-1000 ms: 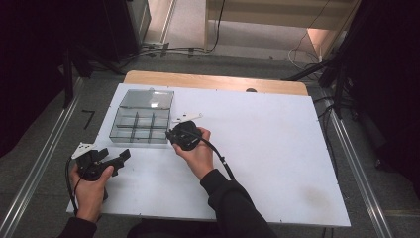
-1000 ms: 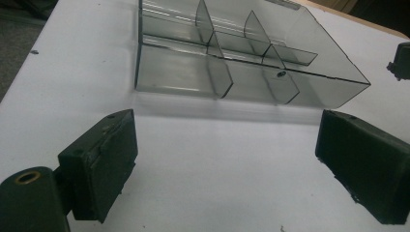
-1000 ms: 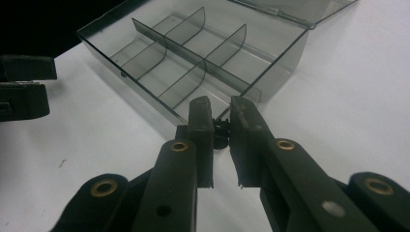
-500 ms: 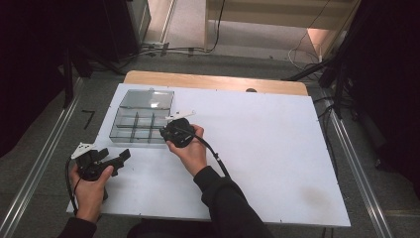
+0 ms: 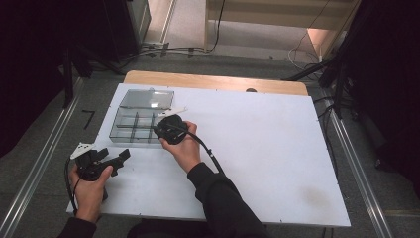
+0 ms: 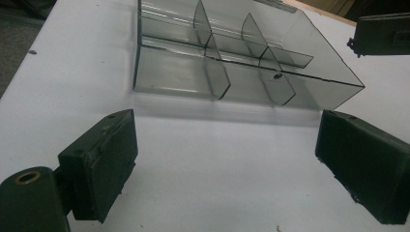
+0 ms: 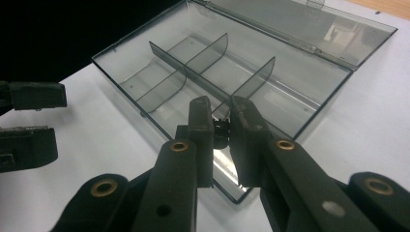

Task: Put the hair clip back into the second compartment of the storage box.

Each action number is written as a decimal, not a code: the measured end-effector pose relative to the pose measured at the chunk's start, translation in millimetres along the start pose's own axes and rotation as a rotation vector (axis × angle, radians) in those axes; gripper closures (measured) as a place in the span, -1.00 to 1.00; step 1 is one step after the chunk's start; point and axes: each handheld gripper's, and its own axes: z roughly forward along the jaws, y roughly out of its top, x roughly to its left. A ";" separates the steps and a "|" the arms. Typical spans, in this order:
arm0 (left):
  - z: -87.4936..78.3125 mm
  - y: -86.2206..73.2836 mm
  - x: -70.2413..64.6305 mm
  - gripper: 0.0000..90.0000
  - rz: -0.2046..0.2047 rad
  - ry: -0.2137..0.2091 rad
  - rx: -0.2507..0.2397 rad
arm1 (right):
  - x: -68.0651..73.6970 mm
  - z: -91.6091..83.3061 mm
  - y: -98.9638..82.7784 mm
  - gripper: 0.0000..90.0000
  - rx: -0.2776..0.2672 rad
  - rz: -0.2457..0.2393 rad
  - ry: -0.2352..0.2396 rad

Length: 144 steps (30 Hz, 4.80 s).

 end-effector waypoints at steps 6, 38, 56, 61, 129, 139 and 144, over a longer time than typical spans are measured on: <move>0.3 0.2 0.1 -0.81 0.004 0.003 0.000 | 3.2 7.1 6.5 0.72 0.000 -0.005 0.003; -0.1 0.3 0.7 -0.81 -0.003 -0.008 -0.001 | 0.1 55.0 26.0 0.72 0.040 -0.031 -0.042; -0.3 0.2 1.0 -0.81 -0.005 -0.013 -0.001 | -7.8 77.2 34.5 0.63 0.077 -0.040 -0.063; -0.4 0.0 1.2 -0.81 -0.002 -0.012 0.001 | -8.1 77.0 33.4 0.46 0.084 -0.028 -0.064; 3.9 -1.9 -4.6 -0.81 0.026 0.001 0.020 | -63.4 -80.6 -69.7 -0.54 0.019 -0.006 -0.032; 4.4 -2.0 -5.4 -0.81 0.027 0.004 0.019 | -73.7 -100.0 -84.0 -0.58 0.012 0.001 -0.059; 4.8 -2.4 -5.5 -0.81 0.025 0.003 0.021 | -77.4 -107.3 -91.0 -0.59 0.008 0.006 -0.070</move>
